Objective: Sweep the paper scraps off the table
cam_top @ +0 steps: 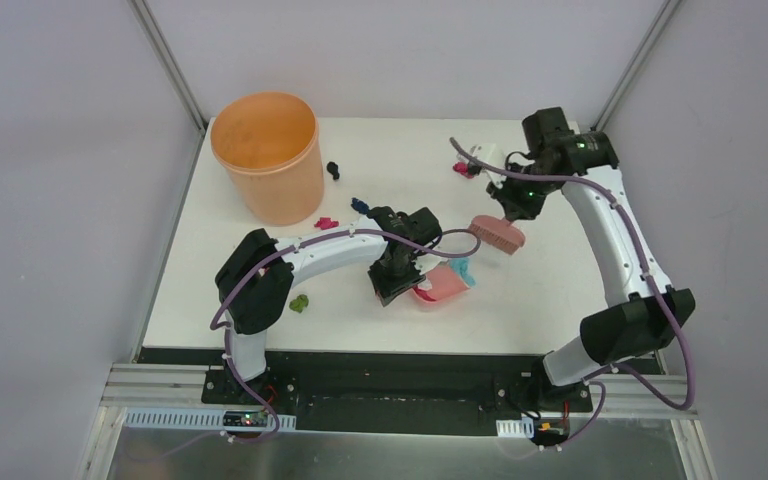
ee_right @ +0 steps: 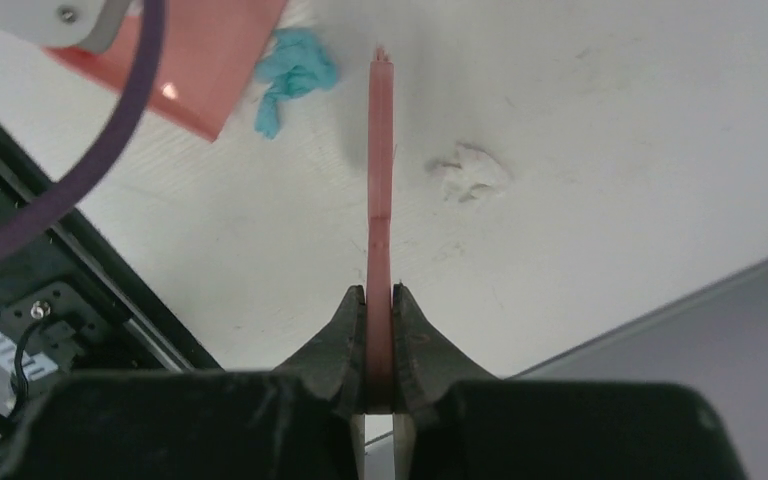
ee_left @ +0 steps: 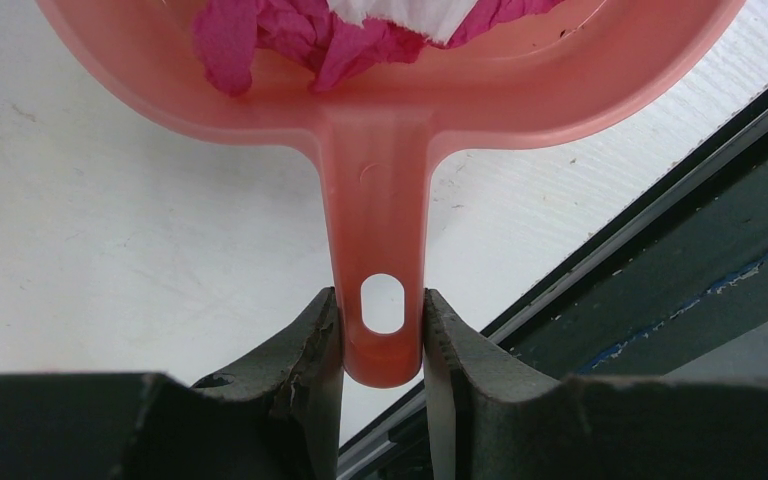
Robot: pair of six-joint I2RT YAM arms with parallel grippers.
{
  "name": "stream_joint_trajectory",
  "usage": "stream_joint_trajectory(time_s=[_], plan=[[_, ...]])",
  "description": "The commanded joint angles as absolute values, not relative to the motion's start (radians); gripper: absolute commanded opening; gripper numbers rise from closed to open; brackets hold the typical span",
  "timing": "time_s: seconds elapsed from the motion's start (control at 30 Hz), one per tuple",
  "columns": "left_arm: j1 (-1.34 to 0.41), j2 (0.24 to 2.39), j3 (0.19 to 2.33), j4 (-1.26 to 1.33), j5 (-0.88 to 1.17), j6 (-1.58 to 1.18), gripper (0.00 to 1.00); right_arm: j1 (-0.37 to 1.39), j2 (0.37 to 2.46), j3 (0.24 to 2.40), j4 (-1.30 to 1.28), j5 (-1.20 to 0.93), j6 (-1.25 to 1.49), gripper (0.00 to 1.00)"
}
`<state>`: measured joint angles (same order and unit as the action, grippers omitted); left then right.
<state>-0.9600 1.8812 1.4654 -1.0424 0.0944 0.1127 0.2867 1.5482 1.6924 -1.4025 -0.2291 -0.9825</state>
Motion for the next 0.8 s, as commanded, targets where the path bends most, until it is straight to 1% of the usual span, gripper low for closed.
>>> stream_joint_trajectory(time_s=[0.0,0.1,0.2,0.3,0.43,0.63,0.77], plan=[[-0.959,1.851,1.491,-1.069,0.103,0.132,0.0,0.197,1.496,1.806,-1.265,-0.214,-0.761,0.0],[-0.968,1.816,1.49,-1.111,0.073,0.144,0.0,0.156,1.484,1.735,-1.101,-0.056,-0.604,0.0],[-0.969,1.8,1.484,-1.128,0.039,0.152,0.0,0.122,1.497,1.645,-0.966,0.132,-0.537,0.0],[-0.969,1.811,1.488,-1.133,0.009,0.149,0.0,0.08,1.549,1.629,-0.907,0.206,-0.494,0.0],[-0.974,1.845,1.486,-1.143,-0.029,0.155,0.0,0.067,1.626,1.635,-0.887,0.211,-0.479,0.0],[-1.001,1.9,1.485,-1.148,-0.054,0.166,0.0,0.085,1.707,1.633,-0.959,0.113,-0.444,0.0],[-1.008,1.908,1.487,-1.137,-0.034,0.17,0.0,0.186,1.665,1.554,-1.031,0.027,-0.376,0.0]])
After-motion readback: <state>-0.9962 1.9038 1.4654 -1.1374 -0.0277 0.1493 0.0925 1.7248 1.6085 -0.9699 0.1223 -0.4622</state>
